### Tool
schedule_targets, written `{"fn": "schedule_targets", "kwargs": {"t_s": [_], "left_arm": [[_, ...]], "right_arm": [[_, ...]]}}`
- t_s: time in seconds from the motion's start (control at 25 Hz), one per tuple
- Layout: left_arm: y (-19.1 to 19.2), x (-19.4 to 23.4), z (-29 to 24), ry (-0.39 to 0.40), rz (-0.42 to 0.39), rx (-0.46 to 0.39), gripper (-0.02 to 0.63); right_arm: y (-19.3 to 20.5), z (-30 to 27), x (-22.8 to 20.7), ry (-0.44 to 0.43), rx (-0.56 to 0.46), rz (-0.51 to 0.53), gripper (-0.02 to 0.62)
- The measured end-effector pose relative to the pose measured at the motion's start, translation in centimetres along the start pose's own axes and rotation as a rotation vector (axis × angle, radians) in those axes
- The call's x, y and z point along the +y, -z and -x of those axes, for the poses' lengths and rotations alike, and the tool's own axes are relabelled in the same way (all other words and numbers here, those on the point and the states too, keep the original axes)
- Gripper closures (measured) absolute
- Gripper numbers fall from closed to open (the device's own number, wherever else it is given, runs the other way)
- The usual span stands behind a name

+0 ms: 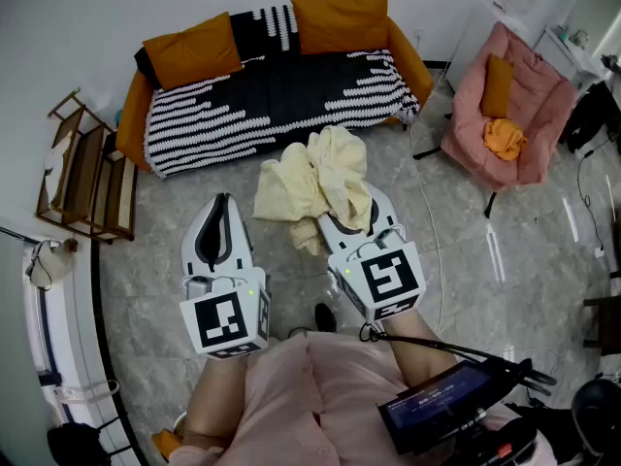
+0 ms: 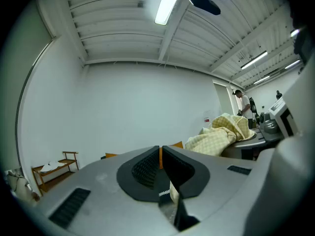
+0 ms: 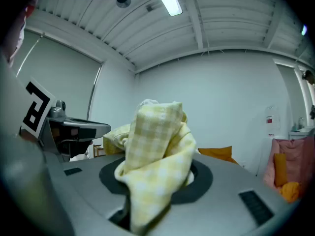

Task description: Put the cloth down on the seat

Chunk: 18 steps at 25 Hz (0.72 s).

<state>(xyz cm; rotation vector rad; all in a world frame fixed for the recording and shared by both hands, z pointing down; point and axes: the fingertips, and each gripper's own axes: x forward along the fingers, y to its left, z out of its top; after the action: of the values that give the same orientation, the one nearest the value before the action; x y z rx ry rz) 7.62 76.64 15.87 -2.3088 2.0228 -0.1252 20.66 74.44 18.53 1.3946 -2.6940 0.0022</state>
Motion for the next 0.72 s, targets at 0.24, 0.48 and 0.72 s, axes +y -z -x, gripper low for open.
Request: {"fn": "schedule_targets", "kwargs": {"t_s": [0.24, 0.48, 0.72], "left_arm": [[0.4, -0.1, -0.3, -0.023, 0.001, 0.019, 0.58], [1.5, 0.3, -1.0, -0.037, -0.004, 0.042, 0.58], [3.5, 3.8, -3.7, -0.074, 0.018, 0.067, 0.58]], "right_arm": [[0.4, 0.2, -0.7, -0.015, 0.007, 0.0, 0.434], [1.7, -1.1, -2.0, -0.005, 0.034, -0.032, 0.434], [2.6, -5.6, -3.1, 0.007, 0.061, -0.032, 0.431]]}}
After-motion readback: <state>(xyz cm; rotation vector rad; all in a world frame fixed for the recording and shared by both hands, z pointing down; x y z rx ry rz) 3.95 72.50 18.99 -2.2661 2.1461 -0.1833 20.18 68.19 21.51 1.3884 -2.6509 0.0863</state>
